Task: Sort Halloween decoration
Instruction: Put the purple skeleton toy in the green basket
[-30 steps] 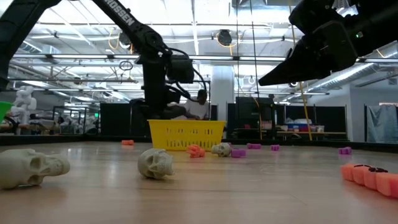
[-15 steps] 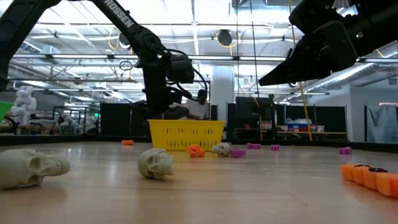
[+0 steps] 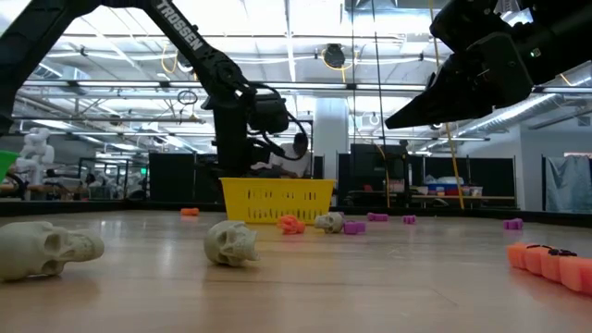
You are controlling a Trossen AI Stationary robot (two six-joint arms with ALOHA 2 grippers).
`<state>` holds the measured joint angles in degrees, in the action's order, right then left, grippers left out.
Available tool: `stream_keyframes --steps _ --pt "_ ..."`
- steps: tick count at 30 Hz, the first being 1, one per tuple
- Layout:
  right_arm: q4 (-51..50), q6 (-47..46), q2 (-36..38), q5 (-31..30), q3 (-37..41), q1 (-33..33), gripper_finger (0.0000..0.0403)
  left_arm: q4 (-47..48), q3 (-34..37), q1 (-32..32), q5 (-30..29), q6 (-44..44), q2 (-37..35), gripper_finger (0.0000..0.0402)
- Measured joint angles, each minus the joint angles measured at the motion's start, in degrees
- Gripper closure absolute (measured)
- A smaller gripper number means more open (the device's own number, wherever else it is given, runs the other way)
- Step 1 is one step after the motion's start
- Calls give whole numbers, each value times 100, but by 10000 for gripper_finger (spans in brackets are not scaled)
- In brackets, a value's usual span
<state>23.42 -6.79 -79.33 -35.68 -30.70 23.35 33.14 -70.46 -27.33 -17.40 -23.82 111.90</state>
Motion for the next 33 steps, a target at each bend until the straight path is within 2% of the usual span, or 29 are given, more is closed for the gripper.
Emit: stream_keyframes --steps 4,11,22,26,33 --pt "-12 -2 0 0 0 0 344 49 1 -81 232 16 -16 190" --pt "-13 -2 0 0 0 0 344 64 3 -168 428 18 -16 257" --pt "-15 18 0 0 0 0 344 157 3 -168 394 234 -16 349" --pt "-13 18 0 0 0 0 344 166 1 -168 371 358 -18 367" --pt "-13 18 0 0 0 0 344 277 -69 -174 318 677 -72 371"
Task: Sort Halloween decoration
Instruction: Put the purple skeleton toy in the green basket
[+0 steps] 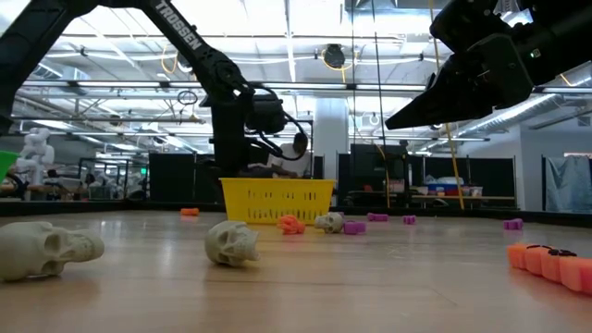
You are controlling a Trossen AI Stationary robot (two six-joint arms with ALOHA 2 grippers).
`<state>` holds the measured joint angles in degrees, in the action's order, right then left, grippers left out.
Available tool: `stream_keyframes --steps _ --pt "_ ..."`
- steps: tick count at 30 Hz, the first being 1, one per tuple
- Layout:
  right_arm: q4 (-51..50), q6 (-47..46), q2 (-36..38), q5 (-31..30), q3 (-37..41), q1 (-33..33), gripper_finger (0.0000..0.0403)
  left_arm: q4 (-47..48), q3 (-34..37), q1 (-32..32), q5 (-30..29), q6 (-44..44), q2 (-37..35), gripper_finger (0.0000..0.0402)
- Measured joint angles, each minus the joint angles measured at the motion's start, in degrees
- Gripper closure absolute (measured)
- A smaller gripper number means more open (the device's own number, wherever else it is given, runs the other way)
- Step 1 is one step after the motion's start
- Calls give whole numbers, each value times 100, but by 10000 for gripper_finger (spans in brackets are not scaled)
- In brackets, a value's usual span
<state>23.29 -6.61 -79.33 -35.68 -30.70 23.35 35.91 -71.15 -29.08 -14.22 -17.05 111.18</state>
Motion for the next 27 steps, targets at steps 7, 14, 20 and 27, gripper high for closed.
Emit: stream_keyframes --steps 7,14,20,27 --pt "0 0 0 0 0 0 344 102 -101 17 -26 472 -805 372" --pt "-49 1 0 0 0 0 344 82 55 353 77 1369 -2125 372" --pt "-151 -9 0 0 0 0 344 217 316 652 459 1605 -3211 372" --pt "-152 -18 0 0 0 0 344 -188 1308 1323 666 1389 -4437 372"
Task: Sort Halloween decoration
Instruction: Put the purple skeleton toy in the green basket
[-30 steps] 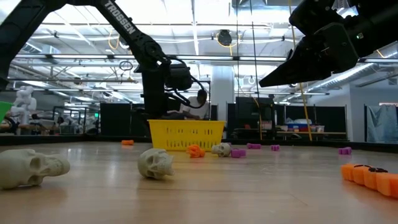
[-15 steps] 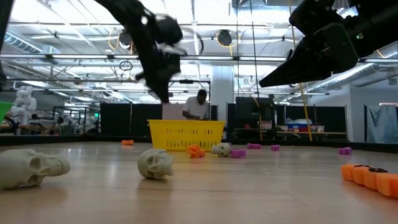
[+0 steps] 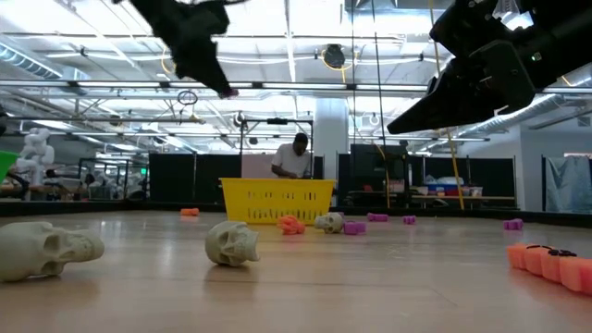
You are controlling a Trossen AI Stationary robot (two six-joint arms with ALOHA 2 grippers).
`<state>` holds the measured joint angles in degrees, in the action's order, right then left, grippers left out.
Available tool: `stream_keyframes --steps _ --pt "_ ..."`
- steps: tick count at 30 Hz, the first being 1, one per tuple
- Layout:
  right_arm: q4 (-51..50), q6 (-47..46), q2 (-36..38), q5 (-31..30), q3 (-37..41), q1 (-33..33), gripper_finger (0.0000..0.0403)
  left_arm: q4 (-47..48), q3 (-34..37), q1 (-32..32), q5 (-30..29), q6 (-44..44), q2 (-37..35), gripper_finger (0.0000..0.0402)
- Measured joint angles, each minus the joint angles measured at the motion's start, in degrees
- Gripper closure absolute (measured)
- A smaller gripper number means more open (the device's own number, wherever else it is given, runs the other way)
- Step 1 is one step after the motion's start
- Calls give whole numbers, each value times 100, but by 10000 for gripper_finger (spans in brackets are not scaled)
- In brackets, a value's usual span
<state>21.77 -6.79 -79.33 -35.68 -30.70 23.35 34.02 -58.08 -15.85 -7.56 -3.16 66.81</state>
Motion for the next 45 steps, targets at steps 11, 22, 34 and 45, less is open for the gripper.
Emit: stream_keyframes --steps 11,22,34,45 --pt "32 -118 0 0 0 0 344 -2095 1885 1406 329 -254 -1221 372" --pt "75 -543 0 -8 0 0 344 -2494 2135 2316 300 850 -1218 372" --pt "119 -493 0 -17 0 0 344 -2705 2135 2722 -40 1547 -1170 372" --pt "163 -389 0 -20 0 -2 344 -2770 2135 2722 -51 4264 -1170 372"
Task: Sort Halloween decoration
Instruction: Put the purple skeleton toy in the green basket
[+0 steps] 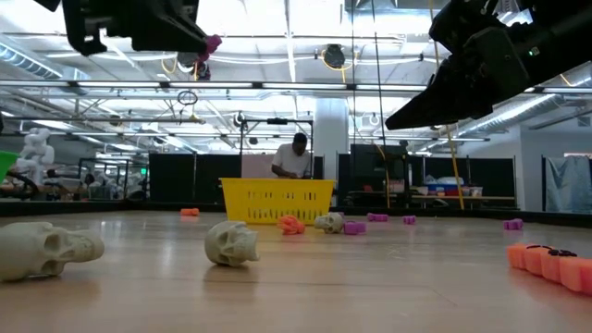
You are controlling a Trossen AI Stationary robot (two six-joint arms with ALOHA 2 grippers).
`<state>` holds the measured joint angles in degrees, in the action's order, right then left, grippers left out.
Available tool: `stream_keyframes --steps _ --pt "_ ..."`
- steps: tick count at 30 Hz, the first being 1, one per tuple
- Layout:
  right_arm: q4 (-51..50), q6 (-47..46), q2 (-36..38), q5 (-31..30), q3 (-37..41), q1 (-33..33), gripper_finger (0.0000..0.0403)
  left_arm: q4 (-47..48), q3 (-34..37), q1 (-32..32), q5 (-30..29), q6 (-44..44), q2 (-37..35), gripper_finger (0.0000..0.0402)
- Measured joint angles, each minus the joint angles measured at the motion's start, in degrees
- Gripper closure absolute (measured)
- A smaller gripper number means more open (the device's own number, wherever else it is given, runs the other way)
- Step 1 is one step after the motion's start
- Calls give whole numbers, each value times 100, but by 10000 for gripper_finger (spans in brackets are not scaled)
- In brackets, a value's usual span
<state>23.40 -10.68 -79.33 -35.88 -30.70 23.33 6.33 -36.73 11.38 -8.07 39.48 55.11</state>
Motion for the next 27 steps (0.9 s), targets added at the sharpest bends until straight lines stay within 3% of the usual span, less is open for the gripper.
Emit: stream_keyframes --steps 5,11,27 --pt "0 0 0 0 0 0 344 9 0 0 -1 1166 1 372" --pt "0 0 0 0 0 0 344 13 0 -2 -56 1984 1 372" --pt "90 0 0 -2 0 0 344 15 0 -4 -185 2082 1 372"
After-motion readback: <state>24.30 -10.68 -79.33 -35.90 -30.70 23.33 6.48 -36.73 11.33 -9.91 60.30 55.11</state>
